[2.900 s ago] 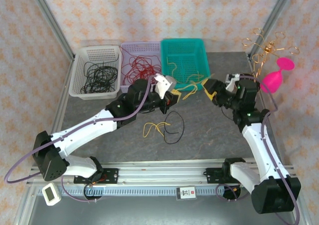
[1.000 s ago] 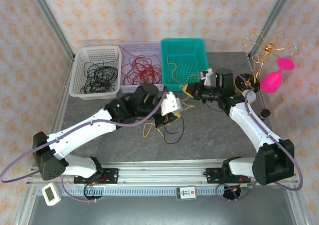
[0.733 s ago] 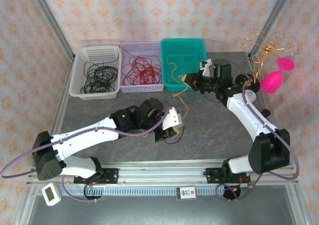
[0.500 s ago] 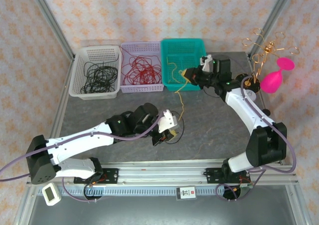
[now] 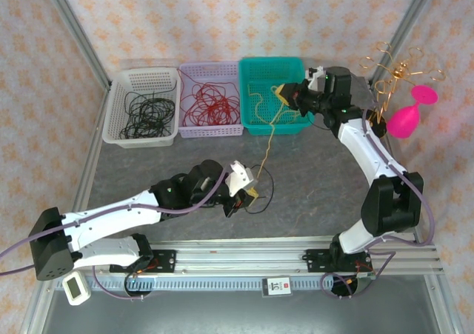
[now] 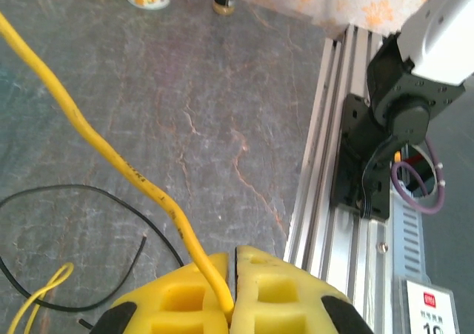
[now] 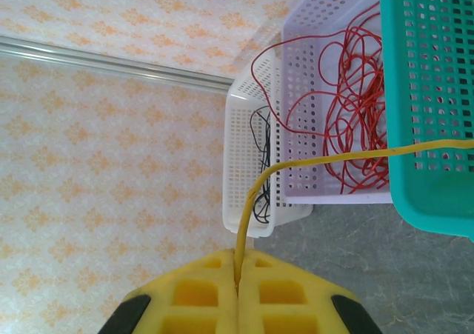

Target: Untangle the cables

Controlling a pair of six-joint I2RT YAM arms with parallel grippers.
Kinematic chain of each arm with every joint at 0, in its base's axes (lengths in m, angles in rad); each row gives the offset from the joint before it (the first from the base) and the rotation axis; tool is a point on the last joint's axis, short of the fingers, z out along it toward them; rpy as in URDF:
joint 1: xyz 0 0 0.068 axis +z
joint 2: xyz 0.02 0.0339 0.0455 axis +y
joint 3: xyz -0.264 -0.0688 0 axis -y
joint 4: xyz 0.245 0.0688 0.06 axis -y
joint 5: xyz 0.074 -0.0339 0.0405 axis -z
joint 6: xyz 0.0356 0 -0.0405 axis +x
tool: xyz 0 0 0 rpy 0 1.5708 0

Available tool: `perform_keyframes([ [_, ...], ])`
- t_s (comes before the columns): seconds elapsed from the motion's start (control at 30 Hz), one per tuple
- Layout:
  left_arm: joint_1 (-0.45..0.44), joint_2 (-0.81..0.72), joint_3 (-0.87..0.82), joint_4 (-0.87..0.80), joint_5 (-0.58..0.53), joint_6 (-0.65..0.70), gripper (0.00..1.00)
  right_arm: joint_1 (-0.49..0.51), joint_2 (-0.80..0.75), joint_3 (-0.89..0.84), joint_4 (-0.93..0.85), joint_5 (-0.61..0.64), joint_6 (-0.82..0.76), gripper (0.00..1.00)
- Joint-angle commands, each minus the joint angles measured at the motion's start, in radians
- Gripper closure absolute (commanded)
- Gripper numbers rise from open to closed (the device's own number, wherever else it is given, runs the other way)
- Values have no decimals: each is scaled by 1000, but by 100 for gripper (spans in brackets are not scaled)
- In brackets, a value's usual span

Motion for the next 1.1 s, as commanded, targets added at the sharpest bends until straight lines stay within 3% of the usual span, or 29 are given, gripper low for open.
perform_keyframes([
  [0.0,-26,-11,-38,-80,46,-27,100,-56,22,78,144,104,17,100],
  [0.17,-26,17,-29,-53,15,-39,100,-57,38,114,107,151,-37,100],
  [0.27,-26,27,-23,-27,-145,-82,98,-54,46,117,126,158,-50,100],
  [0.33,-22,33,-16,21,-315,-135,54,-47,55,112,153,160,-71,100],
  [0.4,-9,38,-10,82,-369,-178,36,-39,57,94,196,167,-101,100],
  [0.47,5,36,-12,153,-381,-217,29,-33,65,87,230,184,-148,100],
  [0.6,36,30,-20,240,-346,-261,28,-29,103,115,256,233,-253,100],
  [0.73,57,-7,-29,215,-380,-292,28,-24,155,137,303,279,-374,100],
  [0.9,101,-111,-59,179,-392,-355,29,-2,252,209,321,345,-631,98],
  [1.07,114,-185,-71,124,-402,-379,28,13,382,338,305,430,-738,98],
])
